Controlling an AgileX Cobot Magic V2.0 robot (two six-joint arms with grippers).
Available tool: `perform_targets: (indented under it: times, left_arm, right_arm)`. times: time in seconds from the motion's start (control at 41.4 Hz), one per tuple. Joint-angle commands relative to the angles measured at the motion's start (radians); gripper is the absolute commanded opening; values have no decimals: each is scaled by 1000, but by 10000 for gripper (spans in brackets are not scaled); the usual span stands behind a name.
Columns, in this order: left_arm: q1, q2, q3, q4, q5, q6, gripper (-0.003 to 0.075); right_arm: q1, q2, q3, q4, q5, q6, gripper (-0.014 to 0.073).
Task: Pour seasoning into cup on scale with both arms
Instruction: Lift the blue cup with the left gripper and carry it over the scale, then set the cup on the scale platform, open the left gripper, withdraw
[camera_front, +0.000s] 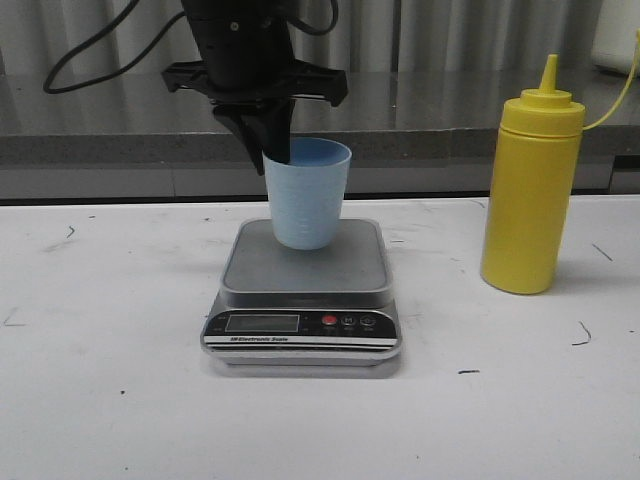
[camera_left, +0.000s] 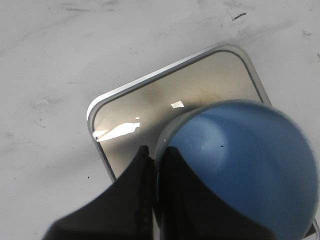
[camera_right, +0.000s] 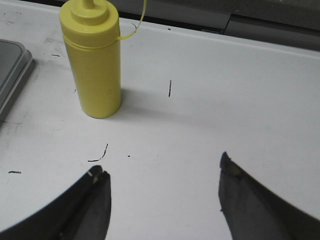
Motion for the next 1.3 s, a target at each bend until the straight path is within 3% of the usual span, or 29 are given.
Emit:
perform_targets:
  times: [0.0,0.314,0.652,0.942,1.28]
  left_arm:
    - [-5,-41,-33,5,-51,-14,-20]
    - [-5,-36,-33,4,-29,-6,-1]
    - [-5,-48,-117,-23,33,-6,391]
    - [-5,-194,-89,-21,47,30,386]
    - [-5,-586,322,-19,-177,49,386]
  right_arm:
    - [-6,6,-33,-14,-62,-8,490]
    - [-6,6,-33,-14,-62,-8,490]
    - [-6,6,-33,-14,-62,-8,490]
    - [-6,6,-33,-14,-62,-8,490]
    - [-6,6,-33,-14,-62,-8,490]
